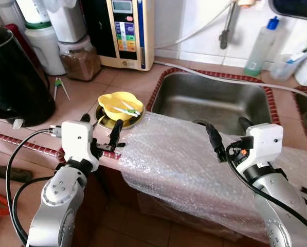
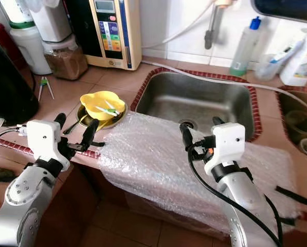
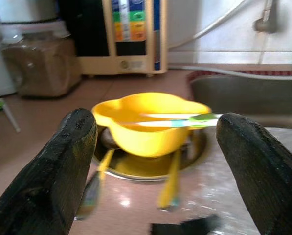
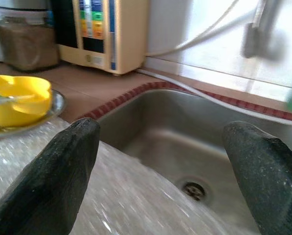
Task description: Kitchen organization
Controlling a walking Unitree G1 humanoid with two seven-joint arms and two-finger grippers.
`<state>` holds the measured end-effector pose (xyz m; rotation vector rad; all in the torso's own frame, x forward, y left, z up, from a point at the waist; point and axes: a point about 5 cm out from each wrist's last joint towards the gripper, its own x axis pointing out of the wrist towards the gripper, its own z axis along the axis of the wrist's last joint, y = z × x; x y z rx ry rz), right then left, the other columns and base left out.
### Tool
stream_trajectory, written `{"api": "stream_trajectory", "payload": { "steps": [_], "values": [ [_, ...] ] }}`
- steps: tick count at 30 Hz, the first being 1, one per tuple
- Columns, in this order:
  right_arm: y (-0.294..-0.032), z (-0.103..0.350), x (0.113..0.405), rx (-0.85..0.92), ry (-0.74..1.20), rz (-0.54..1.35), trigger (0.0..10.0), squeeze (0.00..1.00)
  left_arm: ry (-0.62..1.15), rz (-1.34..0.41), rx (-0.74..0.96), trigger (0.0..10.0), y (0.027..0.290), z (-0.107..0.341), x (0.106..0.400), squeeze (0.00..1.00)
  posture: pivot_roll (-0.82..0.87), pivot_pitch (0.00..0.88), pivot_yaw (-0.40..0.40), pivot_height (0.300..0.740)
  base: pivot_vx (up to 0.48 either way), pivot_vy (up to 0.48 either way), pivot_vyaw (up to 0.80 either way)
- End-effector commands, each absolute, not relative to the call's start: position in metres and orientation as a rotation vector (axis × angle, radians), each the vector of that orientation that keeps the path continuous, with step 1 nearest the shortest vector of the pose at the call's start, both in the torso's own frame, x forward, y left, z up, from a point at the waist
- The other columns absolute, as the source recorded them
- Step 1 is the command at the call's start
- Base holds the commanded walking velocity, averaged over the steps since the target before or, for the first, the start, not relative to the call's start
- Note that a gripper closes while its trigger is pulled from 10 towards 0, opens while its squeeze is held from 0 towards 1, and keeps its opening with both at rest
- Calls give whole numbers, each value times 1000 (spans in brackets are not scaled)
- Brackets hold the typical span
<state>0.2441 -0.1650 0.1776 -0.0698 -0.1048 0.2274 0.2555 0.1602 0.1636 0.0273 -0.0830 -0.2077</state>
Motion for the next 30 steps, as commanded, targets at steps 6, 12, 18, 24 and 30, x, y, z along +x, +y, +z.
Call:
{"api": "stream_trajectory", "payload": {
  "steps": [6, 12, 18, 24, 30],
  "values": [
    [-162, 177, 243, -68, -101, 234, 10000, 0, -71, -200, 23, 10000, 161, 162, 256, 0, -92, 59, 42, 740, 129, 0, 0],
    [-161, 176, 243, -68, -97, 236, 10000, 0, -80, -192, 24, 10000, 160, 163, 257, 0, -94, 61, 42, 740, 0, 0, 0],
    [-160, 175, 243, -69, -96, 237, 10000, 0, -81, -207, 26, 10000, 158, 163, 257, 0, -94, 63, 43, 740, 0, -119, 0],
    [-159, 174, 242, -68, -94, 237, 10000, 0, -79, -211, 25, 10000, 158, 163, 257, 0, -94, 63, 45, 740, 0, -386, 0],
    [-159, 174, 243, -68, -93, 240, 10000, 0, -72, -214, 24, 10000, 157, 162, 258, 0, -95, 61, 45, 740, 0, -240, 0]
  ]
}}
